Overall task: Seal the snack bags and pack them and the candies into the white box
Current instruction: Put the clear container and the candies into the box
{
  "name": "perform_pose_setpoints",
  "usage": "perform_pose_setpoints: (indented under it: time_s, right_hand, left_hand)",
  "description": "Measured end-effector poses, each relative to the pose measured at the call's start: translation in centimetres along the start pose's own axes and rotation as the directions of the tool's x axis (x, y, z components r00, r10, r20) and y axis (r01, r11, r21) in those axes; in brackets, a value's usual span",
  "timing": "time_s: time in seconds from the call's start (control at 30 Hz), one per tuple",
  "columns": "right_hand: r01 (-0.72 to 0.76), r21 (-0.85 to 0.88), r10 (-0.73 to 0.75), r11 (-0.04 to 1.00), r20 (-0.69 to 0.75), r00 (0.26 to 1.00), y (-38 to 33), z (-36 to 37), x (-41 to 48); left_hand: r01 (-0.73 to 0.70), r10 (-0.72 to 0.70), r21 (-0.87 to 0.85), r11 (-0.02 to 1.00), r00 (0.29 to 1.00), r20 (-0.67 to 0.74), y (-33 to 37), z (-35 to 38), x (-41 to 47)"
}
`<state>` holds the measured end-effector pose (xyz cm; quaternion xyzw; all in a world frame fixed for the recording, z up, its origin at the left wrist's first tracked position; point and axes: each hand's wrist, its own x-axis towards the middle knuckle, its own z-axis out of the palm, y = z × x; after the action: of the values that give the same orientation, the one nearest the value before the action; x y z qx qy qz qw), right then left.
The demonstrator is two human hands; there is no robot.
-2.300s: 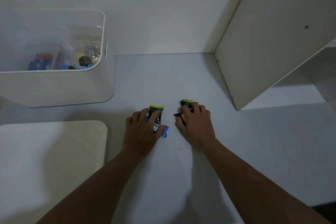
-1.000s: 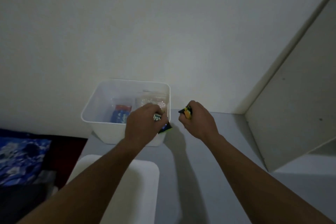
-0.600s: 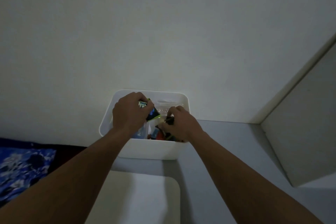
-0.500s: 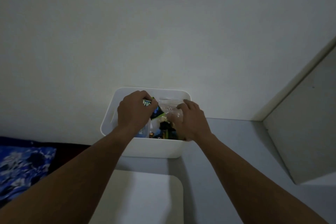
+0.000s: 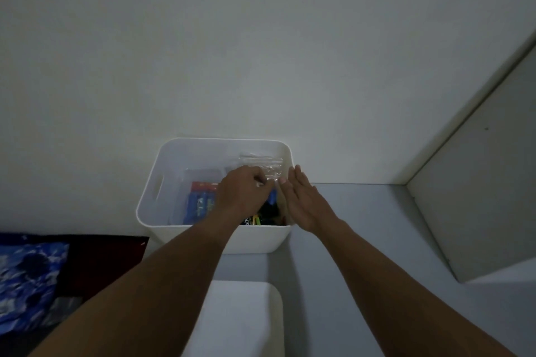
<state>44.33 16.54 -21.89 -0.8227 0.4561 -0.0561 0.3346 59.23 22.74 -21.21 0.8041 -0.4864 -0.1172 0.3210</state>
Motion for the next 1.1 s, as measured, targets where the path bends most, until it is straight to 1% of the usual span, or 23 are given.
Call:
perform_pose_setpoints:
  time_s: [0.07,0.17,0.23,0.3,0.43,0.5,0.57,0.6,0.67,0.73,0.87,0.93,1.0,1.1]
  right_hand:
    - [0.005,0.026,-0.005,1.0,-0.001,1.0,0.1,-0.1,-0.1]
    - [0.029,0.012,-0.029,0.999,0.003,1.0,0.2,-0.4,-0.3]
    - [0.06,-0.034,-0.059,0.998,0.015,0.998,0.1,-0.7,-0.8]
    - [0.098,-0.116,-0.095,0.988,0.03,0.995,-0.4,-1.1,-1.6]
    - [0.149,-0.252,-0.145,0.956,0.034,0.989,-1.6,-1.0,-4.1]
    - [0.148,-0.285,-0.152,0.947,0.006,0.988,-2.2,-0.4,-5.7]
    - [0.147,-0.306,-0.168,0.94,-0.043,0.985,-2.4,0.5,-7.5]
    - [0.142,-0.31,-0.169,0.94,-0.061,0.984,-2.5,1.1,-8.4]
    - [0.113,-0.314,-0.152,0.942,-0.101,0.983,-2.3,2.7,-10.3]
    - [0.069,-0.313,-0.123,0.947,-0.158,0.98,-2.1,4.8,-12.2]
    - [-0.025,-0.253,-0.026,0.967,-0.198,0.98,-1.7,10.0,-15.7]
    - [-0.074,-0.218,0.034,0.973,-0.184,0.982,-1.4,12.6,-17.1]
    - [-0.127,-0.219,0.095,0.968,-0.151,0.984,-1.0,15.0,-18.3]
    - [-0.217,-0.232,0.204,0.948,-0.082,0.976,-0.2,17.9,-20.0]
  left_hand:
    - [-0.013,0.012,0.029,0.999,0.999,0.03,-0.2,-0.3,-0.5]
    - [-0.018,0.018,0.049,0.999,1.0,-0.006,-0.2,-1.8,-1.2]
    - [-0.044,0.047,0.072,0.996,0.998,-0.046,-0.2,-3.1,-2.2]
    - [-0.058,0.07,0.116,0.992,0.993,-0.098,-0.5,-4.5,-3.8]
    - [-0.07,0.112,0.197,0.978,0.971,-0.213,-2.3,-6.7,-8.7]
    - [-0.066,0.136,0.26,0.963,0.957,-0.257,-3.6,-7.5,-11.7]
    - [-0.018,0.111,0.308,0.951,0.952,-0.285,-5.0,-7.8,-14.6]
    - [0.006,0.092,0.318,0.948,0.952,-0.291,-5.8,-7.8,-16.1]
    - [0.005,0.092,0.312,0.95,0.951,-0.296,-7.8,-7.7,-18.7]
    - [-0.007,0.093,0.31,0.951,0.961,-0.262,-10.5,-7.3,-21.0]
    - [0.038,-0.011,0.325,0.945,0.996,-0.083,-15.8,-6.8,-24.3]
    - [0.045,-0.044,0.336,0.941,0.999,-0.01,-17.6,-6.4,-25.2]
    - [0.035,-0.058,0.352,0.935,0.997,0.057,-19.0,-6.0,-26.2]
    - [0.055,-0.123,0.376,0.925,0.98,0.159,-20.3,-5.3,-27.2]
